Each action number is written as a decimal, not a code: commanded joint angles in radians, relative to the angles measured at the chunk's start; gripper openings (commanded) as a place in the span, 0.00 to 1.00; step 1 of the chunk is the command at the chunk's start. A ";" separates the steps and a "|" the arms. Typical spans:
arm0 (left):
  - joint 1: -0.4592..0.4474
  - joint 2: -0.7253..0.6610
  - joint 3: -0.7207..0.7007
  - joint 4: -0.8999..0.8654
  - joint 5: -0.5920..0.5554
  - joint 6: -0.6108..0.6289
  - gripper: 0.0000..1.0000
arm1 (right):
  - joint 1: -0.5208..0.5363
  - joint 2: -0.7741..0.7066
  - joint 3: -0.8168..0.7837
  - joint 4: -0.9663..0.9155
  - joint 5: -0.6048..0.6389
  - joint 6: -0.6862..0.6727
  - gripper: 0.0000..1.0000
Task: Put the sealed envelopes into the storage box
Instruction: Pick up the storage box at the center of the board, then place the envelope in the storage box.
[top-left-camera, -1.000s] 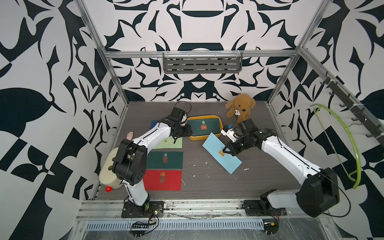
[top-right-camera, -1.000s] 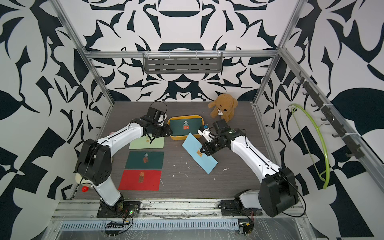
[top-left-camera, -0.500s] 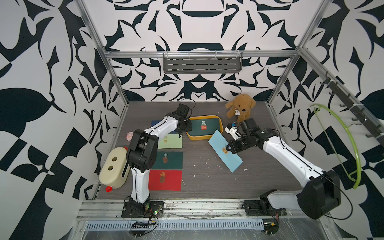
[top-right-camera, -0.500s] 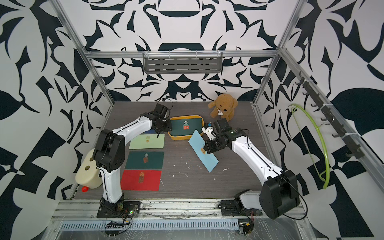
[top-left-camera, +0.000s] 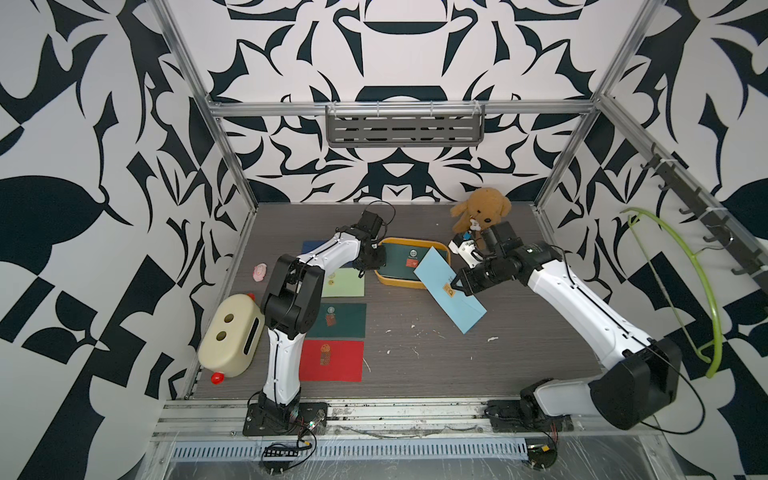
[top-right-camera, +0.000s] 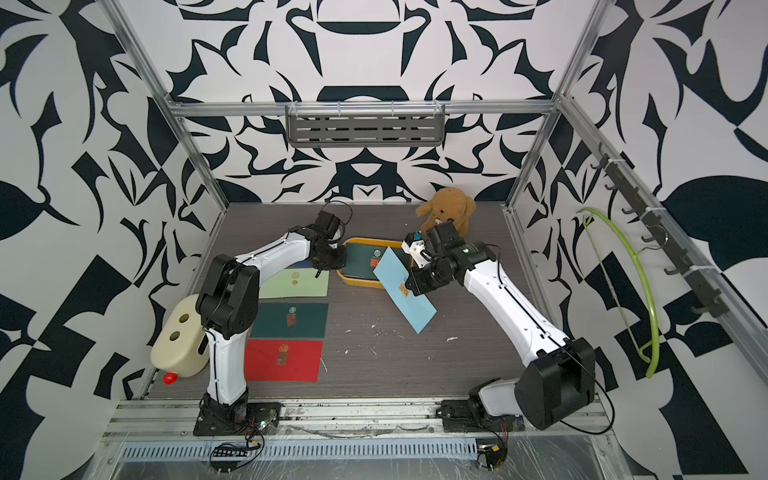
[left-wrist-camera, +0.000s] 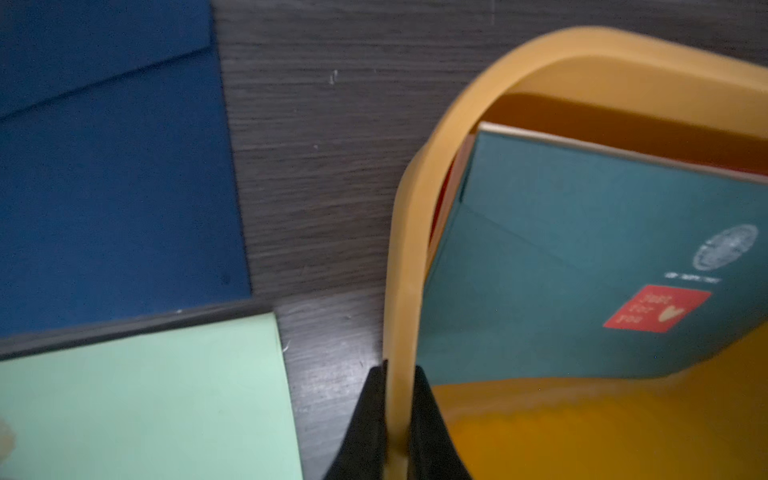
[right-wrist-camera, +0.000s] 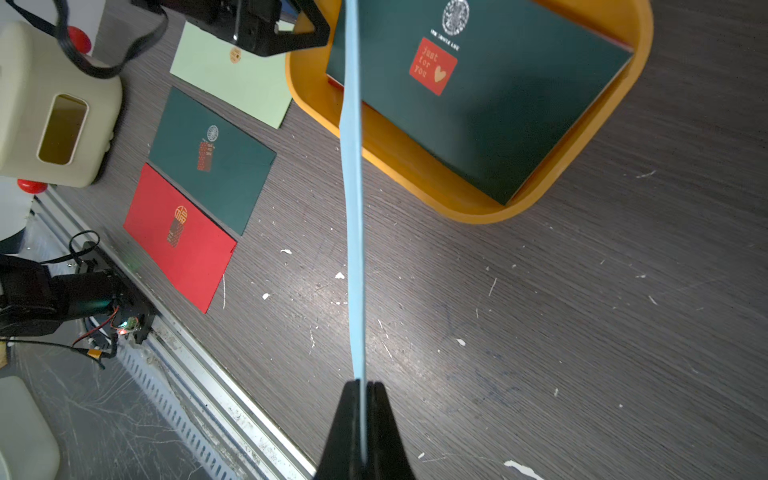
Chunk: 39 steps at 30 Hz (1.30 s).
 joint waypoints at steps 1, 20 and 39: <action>-0.039 -0.052 -0.034 -0.072 0.047 0.124 0.08 | 0.002 0.014 0.100 -0.114 -0.021 -0.072 0.00; -0.118 -0.169 -0.167 -0.006 0.294 0.359 0.05 | -0.004 0.192 0.110 -0.118 -0.100 -0.220 0.00; -0.120 -0.221 -0.214 0.021 0.318 0.366 0.04 | -0.035 0.333 0.076 -0.037 -0.154 -0.264 0.00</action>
